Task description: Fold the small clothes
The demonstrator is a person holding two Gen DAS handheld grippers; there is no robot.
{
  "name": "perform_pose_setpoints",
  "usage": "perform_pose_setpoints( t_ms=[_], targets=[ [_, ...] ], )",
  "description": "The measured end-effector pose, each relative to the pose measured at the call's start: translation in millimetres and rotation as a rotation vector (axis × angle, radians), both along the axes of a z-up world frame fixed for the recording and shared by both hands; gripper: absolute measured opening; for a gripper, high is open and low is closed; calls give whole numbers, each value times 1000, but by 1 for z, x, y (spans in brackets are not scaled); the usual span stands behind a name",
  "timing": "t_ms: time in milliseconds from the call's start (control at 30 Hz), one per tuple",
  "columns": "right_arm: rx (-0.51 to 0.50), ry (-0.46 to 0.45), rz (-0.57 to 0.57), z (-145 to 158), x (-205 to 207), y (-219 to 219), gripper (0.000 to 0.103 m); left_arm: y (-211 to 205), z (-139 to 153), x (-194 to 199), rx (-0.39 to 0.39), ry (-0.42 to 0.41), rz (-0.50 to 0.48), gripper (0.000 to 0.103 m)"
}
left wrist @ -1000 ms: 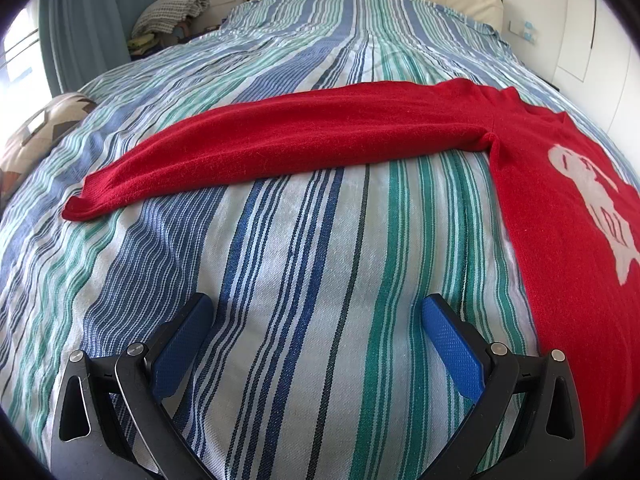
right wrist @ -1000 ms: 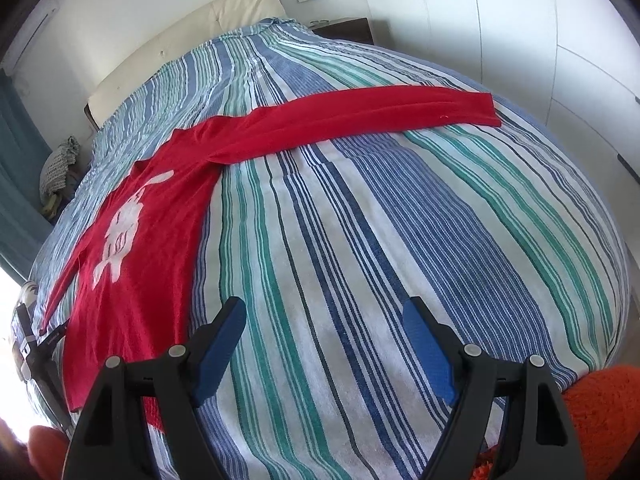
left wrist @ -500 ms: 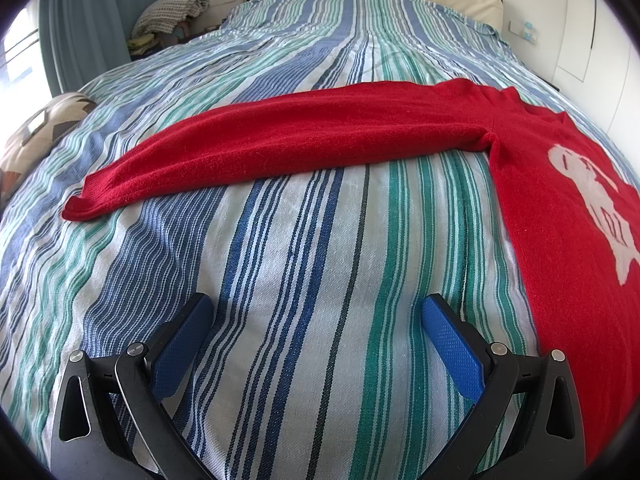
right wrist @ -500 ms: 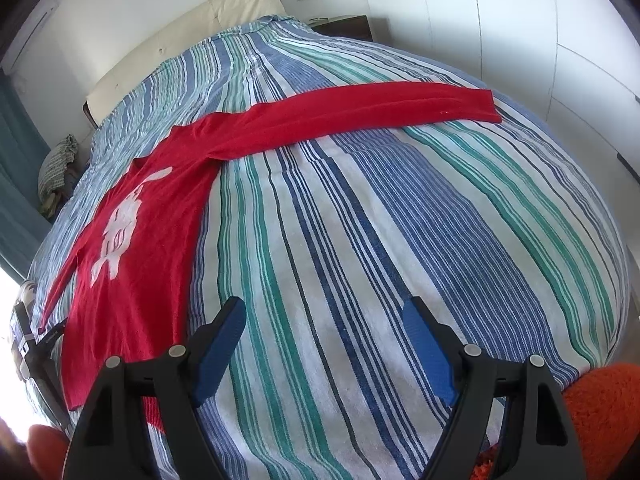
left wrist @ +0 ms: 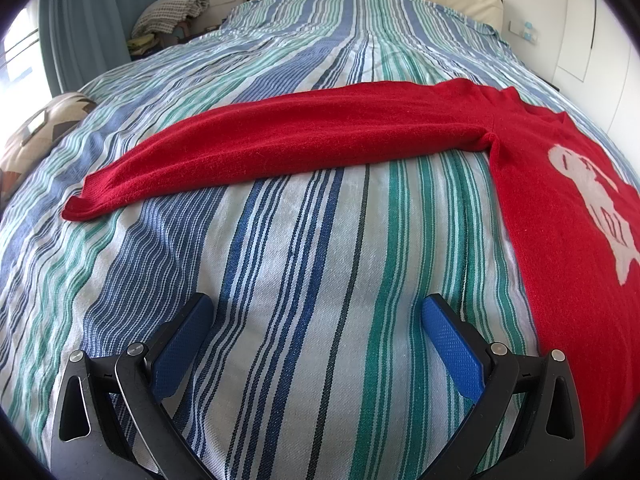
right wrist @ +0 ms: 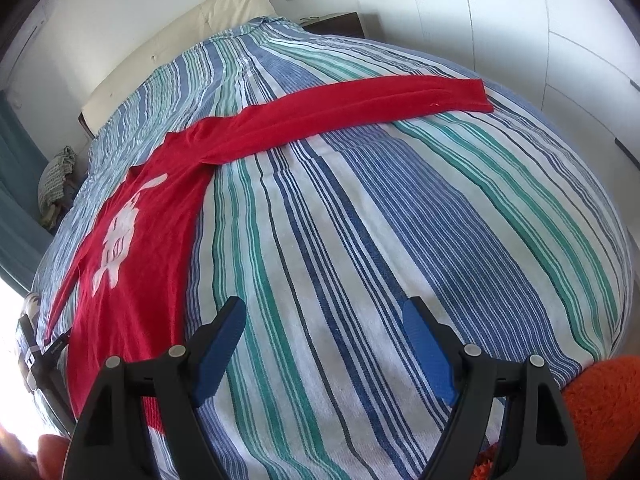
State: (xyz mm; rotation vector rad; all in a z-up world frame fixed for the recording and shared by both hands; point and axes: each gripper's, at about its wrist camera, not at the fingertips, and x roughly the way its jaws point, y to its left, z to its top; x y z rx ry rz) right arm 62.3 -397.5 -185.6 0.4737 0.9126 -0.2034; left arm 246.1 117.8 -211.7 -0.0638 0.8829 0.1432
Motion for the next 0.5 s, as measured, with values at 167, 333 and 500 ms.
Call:
perform_pose_setpoints(
  t_ms=[167, 333, 500],
  targets=[
    [-3, 3, 3, 0, 1, 1, 80, 0, 0, 0, 0, 0, 0, 103],
    [-6, 3, 5, 0, 1, 2, 80, 0, 0, 0, 0, 0, 0, 103],
    [-3, 2, 2, -1, 1, 2, 80, 0, 0, 0, 0, 0, 0, 103]
  ],
)
